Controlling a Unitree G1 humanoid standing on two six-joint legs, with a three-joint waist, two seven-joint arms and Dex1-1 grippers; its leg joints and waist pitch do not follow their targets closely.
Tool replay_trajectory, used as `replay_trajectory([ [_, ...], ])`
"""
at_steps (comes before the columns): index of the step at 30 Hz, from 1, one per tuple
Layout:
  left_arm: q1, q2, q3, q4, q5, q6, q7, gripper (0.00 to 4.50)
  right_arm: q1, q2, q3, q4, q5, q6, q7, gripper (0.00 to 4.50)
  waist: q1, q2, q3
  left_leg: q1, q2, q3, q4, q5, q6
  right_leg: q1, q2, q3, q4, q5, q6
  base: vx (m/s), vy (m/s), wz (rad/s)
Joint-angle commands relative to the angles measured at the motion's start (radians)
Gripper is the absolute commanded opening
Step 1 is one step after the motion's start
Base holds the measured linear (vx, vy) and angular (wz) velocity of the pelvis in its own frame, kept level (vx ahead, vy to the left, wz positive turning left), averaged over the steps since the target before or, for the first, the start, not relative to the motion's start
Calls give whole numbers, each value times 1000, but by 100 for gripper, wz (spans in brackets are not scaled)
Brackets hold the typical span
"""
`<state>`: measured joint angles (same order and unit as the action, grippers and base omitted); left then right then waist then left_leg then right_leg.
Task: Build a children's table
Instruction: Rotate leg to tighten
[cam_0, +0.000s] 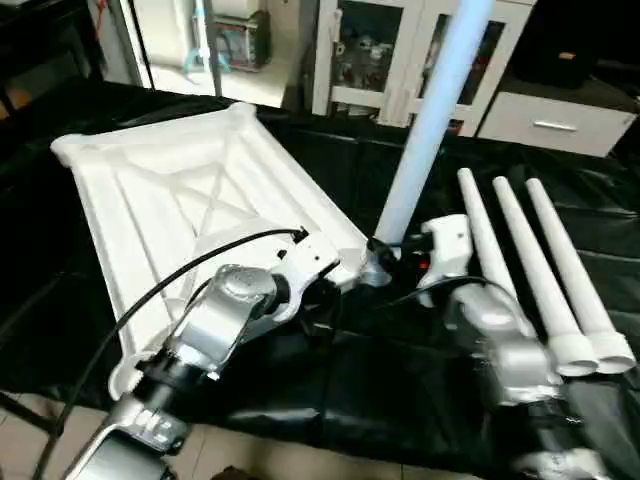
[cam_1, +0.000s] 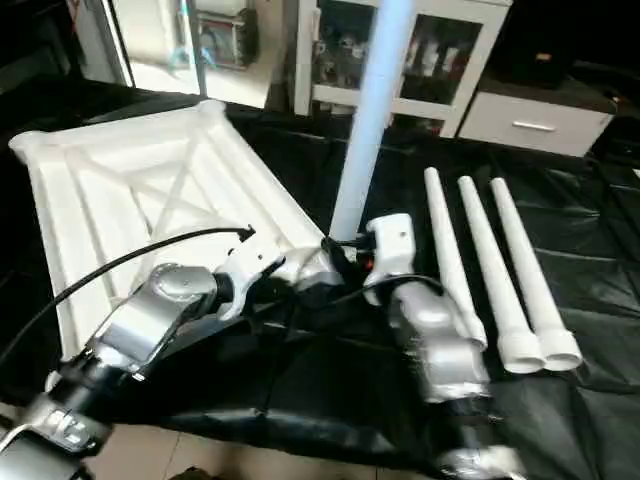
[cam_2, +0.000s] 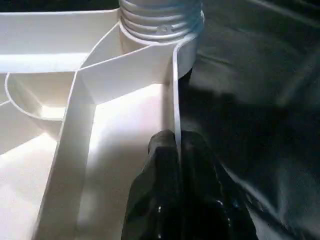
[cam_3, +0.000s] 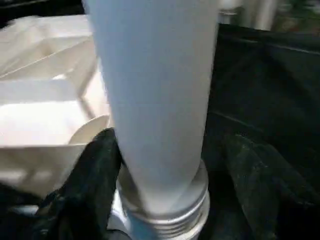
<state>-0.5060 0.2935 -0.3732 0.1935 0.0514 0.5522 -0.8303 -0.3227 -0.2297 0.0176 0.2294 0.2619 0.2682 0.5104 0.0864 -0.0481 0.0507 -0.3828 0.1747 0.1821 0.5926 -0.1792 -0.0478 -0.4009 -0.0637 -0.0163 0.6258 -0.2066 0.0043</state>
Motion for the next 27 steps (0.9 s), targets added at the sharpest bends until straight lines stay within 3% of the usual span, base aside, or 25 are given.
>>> replay_trajectory([
  [1,30,28,-12,-29,-44,-69,-77,0,18,-66,-25,-53,40,20,99,365,8,-4,-59,20,51,-15,-67,-141,54,47,-68,32,-70,-33,-199,0,0,0],
  [2,43,60,-23,-54,-60,-105,-140,0,48,-133,-6,-91,70,33,218,394,10,-3,-60,22,52,-15,-66,-145,55,45,-69,32,-69,-36,-202,0,0,0],
  [5,62,95,-37,-101,-95,-132,-227,0,83,-209,19,-114,63,4,324,412,21,-2,-54,24,56,-15,-71,-182,48,39,-71,32,-76,-109,-195,0,0,0],
  [9,63,117,-54,-115,-98,-135,-266,0,98,-246,25,-107,75,-5,402,446,23,-6,-53,26,55,-16,-74,-222,25,35,-72,31,-80,-184,-192,0,0,0],
  [12,63,124,-61,-120,-100,-139,-283,0,112,-280,50,-138,106,27,484,449,27,-7,-54,27,56,-15,-71,-207,31,35,-73,33,-79,-163,-193,0,0,0],
  [17,66,134,-68,-133,-104,-141,-306,0,117,-299,84,-141,88,17,524,449,29,-11,-56,22,55,-14,-68,-171,51,38,-74,31,-74,-122,-203,0,0,0],
  [27,74,142,-71,-147,-103,-141,-321,0,97,-284,104,-103,77,-4,555,449,30,-10,-57,23,56,-15,-67,-178,45,36,-75,30,-74,-138,-207,0,0,0],
])
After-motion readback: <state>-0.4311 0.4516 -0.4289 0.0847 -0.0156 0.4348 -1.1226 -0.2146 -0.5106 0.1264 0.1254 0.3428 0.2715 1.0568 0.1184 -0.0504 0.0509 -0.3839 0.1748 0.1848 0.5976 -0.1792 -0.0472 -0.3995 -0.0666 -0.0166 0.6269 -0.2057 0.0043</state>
